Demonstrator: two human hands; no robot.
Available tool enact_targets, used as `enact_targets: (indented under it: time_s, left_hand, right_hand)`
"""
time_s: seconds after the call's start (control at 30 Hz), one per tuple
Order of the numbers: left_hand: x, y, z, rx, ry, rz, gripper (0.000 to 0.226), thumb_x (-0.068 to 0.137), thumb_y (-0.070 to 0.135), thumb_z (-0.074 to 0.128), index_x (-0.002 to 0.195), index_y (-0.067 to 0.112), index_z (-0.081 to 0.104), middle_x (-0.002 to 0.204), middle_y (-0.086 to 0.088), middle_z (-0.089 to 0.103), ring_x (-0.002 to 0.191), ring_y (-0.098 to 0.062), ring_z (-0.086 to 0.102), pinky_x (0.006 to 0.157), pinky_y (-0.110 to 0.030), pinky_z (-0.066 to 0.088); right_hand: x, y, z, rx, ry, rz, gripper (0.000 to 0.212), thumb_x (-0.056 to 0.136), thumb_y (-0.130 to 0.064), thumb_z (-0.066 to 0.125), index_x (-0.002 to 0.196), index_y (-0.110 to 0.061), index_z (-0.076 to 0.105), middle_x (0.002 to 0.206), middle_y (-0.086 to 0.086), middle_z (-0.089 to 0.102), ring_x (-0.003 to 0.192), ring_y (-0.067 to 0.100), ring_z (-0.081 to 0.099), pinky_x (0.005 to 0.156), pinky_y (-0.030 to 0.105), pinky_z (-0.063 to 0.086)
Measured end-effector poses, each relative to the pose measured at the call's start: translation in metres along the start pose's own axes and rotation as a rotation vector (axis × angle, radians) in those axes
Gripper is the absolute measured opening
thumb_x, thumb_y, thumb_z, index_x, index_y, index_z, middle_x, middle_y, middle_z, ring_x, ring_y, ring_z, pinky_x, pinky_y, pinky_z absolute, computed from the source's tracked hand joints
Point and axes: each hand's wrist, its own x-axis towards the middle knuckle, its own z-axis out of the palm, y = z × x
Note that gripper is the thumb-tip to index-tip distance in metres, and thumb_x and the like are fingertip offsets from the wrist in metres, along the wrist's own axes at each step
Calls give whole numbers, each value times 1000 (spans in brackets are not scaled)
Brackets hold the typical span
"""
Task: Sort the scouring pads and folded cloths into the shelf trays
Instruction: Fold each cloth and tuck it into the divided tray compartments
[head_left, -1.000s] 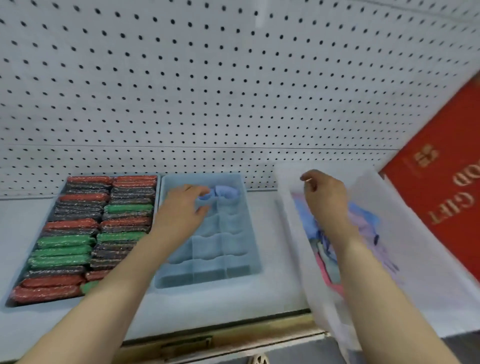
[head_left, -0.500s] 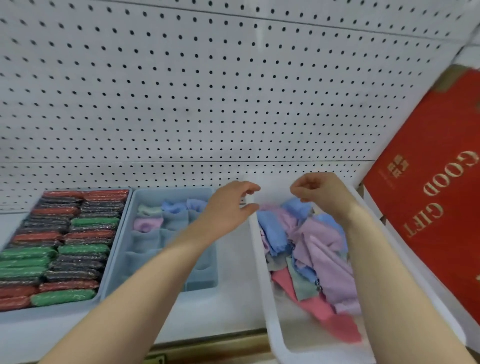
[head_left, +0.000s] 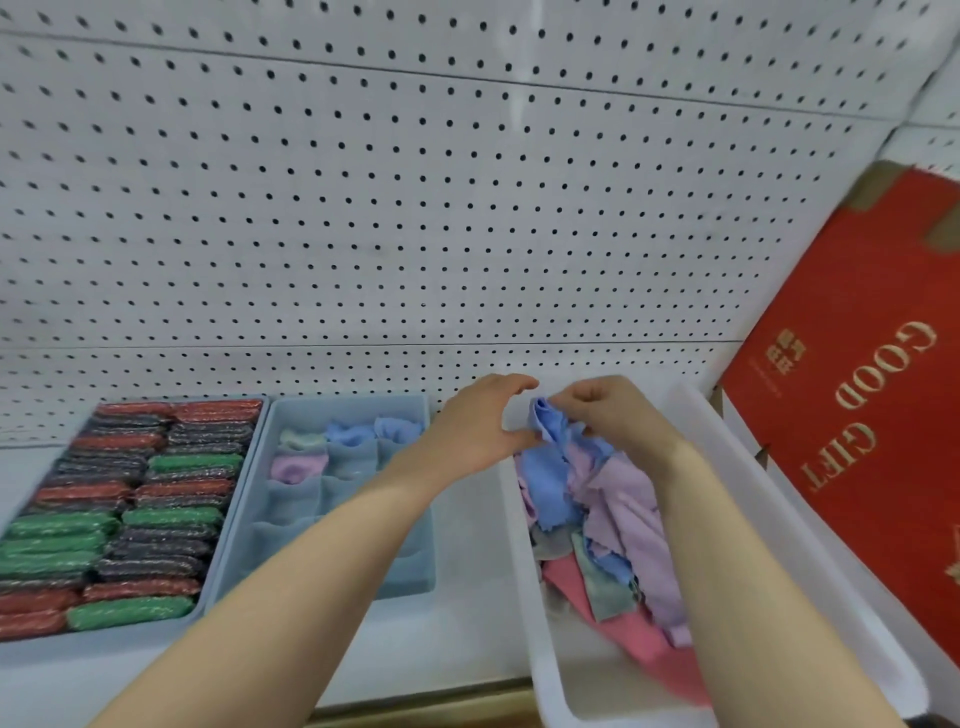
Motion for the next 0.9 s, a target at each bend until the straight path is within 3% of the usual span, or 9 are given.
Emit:
enact_targets:
  time_s: [0.07, 0.13, 0.27, 0.37, 0.47, 0.6, 0.73, 0.8, 0.9]
  left_hand:
    - [3, 9, -2, -156, 51, -1, 32, 82, 31, 73, 113, 28, 64, 107, 10, 68, 96, -10, 66, 81, -25, 51]
    - [4, 16, -9, -222, 161, 12, 10, 87, 16, 65, 92, 25, 66, 83, 10, 69, 84, -17, 69, 74, -28, 52]
    - [-3, 21, -34, -480, 253, -41, 17, 90, 7, 58, 84, 21, 65, 63, 12, 67, 71, -16, 70, 79, -34, 57]
    - [-10, 26, -52, -647, 226, -34, 11, 95, 14, 56, 91, 18, 66, 79, 5, 74, 82, -12, 72, 75, -27, 57]
    - [-20, 33, -63, -765, 140, -17, 24, 92, 39, 55, 106, 22, 66, 102, 8, 72, 94, -8, 70, 79, -27, 58]
    - [-31, 34, -74, -482, 289, 48, 40, 84, 28, 71, 119, 40, 56, 114, 21, 63, 98, 2, 62, 81, -17, 52]
    - [-41, 32, -97, -600, 406, -24, 33, 78, 28, 73, 110, 30, 65, 104, 8, 71, 98, -15, 67, 86, -41, 57]
    - [-45, 31, -106, -571, 428, -46, 30, 80, 27, 75, 109, 28, 66, 103, 5, 71, 97, -17, 68, 84, -43, 58]
    - [-52, 26, -121, -616, 391, -30, 32, 90, 14, 65, 120, 22, 63, 114, 1, 68, 102, -19, 67, 85, -41, 58]
  right_hand:
    - [-4, -28, -3, 81, 1, -58, 27, 90, -26, 68, 75, -3, 71, 63, -8, 63, 56, 2, 51, 54, 15, 42]
    - [-6, -45, -5, 181, 12, -53, 26, 92, -23, 65, 83, 1, 69, 75, 2, 65, 72, 14, 56, 70, 28, 45]
    - [-17, -62, -7, 372, 38, -15, 25, 94, -9, 51, 83, -8, 74, 72, 5, 64, 71, 22, 55, 72, 32, 45]
    - [-22, -73, 0, 549, 14, 8, 45, 93, -2, 47, 60, -16, 74, 57, 1, 65, 57, 20, 59, 55, 24, 52]
    - [-26, -88, 11, 608, -20, -30, 25, 96, -6, 49, 86, -6, 73, 73, 8, 74, 66, 21, 70, 55, 27, 57]
    - [-26, -102, 20, 596, -110, -103, 29, 101, -19, 47, 98, -3, 71, 96, 16, 75, 88, 30, 72, 69, 36, 61]
    - [-31, -109, 25, 560, -296, -204, 49, 96, -51, 50, 113, -8, 68, 115, 17, 70, 103, 29, 69, 91, 43, 56]
    - [-31, -111, 31, 482, -294, -301, 37, 92, -35, 64, 116, -7, 66, 113, 15, 71, 102, 27, 70, 90, 43, 56]
    - [-28, -122, 43, 468, -188, -374, 16, 92, -12, 62, 106, -9, 71, 97, 9, 75, 89, 22, 72, 77, 33, 58]
